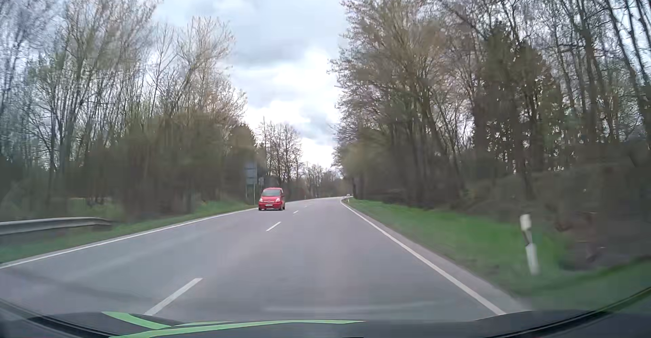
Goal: Follow the waypoints while adhering to traffic rules and regulations
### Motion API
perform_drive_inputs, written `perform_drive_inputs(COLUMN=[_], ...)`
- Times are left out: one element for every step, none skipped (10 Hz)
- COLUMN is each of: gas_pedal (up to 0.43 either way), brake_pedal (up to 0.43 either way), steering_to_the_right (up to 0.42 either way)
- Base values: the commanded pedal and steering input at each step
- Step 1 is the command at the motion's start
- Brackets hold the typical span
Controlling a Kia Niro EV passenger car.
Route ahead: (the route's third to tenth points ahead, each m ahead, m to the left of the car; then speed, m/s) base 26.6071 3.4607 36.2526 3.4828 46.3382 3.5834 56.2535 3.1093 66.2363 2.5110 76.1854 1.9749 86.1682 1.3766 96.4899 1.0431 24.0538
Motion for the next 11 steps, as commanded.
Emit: perform_drive_inputs(gas_pedal=[0.24,0.24,0.24,0.24,0.24,0.24,0.24,0.24,0.24,0.24,0.24], brake_pedal=[0.0,0.0,0.0,0.0,0.0,0.0,0.0,0.0,0.0,0.0,0.0], steering_to_the_right=[0.003,0.003,0.003,0.003,0.003,0.003,0.003,0.003,0.003,0.003,0.003])
